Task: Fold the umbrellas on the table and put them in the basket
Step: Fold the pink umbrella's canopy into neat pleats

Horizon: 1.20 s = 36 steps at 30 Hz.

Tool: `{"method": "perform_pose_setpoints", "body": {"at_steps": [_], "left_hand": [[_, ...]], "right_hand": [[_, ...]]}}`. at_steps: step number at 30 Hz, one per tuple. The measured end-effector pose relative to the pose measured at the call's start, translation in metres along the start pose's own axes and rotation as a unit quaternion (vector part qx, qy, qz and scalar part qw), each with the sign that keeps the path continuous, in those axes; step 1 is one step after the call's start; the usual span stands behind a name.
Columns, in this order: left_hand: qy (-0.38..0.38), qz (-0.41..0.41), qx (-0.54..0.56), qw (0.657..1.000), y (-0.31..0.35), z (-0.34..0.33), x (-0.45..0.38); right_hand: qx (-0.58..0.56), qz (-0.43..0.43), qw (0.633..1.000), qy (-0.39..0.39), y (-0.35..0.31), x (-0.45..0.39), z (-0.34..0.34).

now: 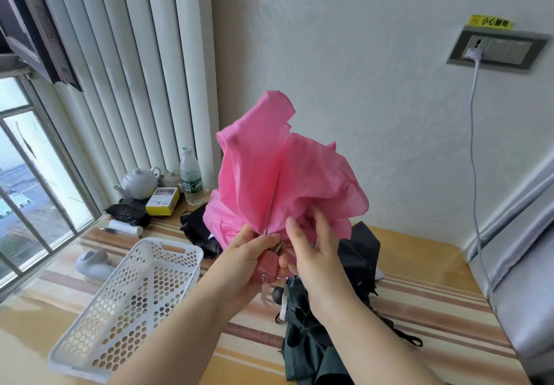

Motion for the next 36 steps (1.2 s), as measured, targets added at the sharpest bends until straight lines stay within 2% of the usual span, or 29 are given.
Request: {"method": "perform_pose_setpoints", "body": {"at_steps": [2,5,11,15,19,23,28,32,36], "left_hand": [[-0.014,0.003,-0.023,1.0,-0.003,-0.005,0.004],[-0.005,0.005,-0.061,0.998,-0.008,-0.007,0.005],[0.026,-0.016,-0.127,0.991,-0.009,-0.001,0.001],[0.03,-0.006,-0.129,0.991,-0.007,-0.005,0.004],[0.002,0.061,-0.091,0.994,-0.001,-0.004,0.007],[0.021,0.076,-0.092,0.993,-0.001,-0.005,0.008],[0.067,-0.011,-0.119,0.991,0.001,-0.008,0.012],[0.059,-0.049,-0.091,0.993,0.004,-0.009,0.014],[0.048,-0.044,-0.058,0.996,0.006,-0.01,0.014]], "right_hand": [[0.014,-0.02,1.0,0.02,0.003,-0.006,-0.001],[-0.023,-0.027,0.997,0.063,0.005,-0.01,-0.002],[-0.069,-0.053,0.992,0.087,0.011,-0.01,-0.003],[-0.033,-0.034,0.994,0.1,0.009,-0.011,-0.003],[0.035,0.012,0.992,0.118,0.003,-0.008,-0.002],[0.047,0.075,0.991,0.104,-0.005,-0.002,-0.004],[0.04,0.071,0.996,0.044,-0.016,0.002,-0.006],[0.038,0.082,0.996,0.006,-0.026,0.005,0.001],[0.042,0.087,0.995,-0.035,-0.035,0.009,0.007]]}}
Point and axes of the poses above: each hand's wrist, its own x-axis away from the middle knuckle, its own z-axis out of the back of the hand, y = z × x, the point moved 3 cm from there along -x, towards the middle knuckle, and after that the axes turned 3 degrees about y, right-handed, at the moved point
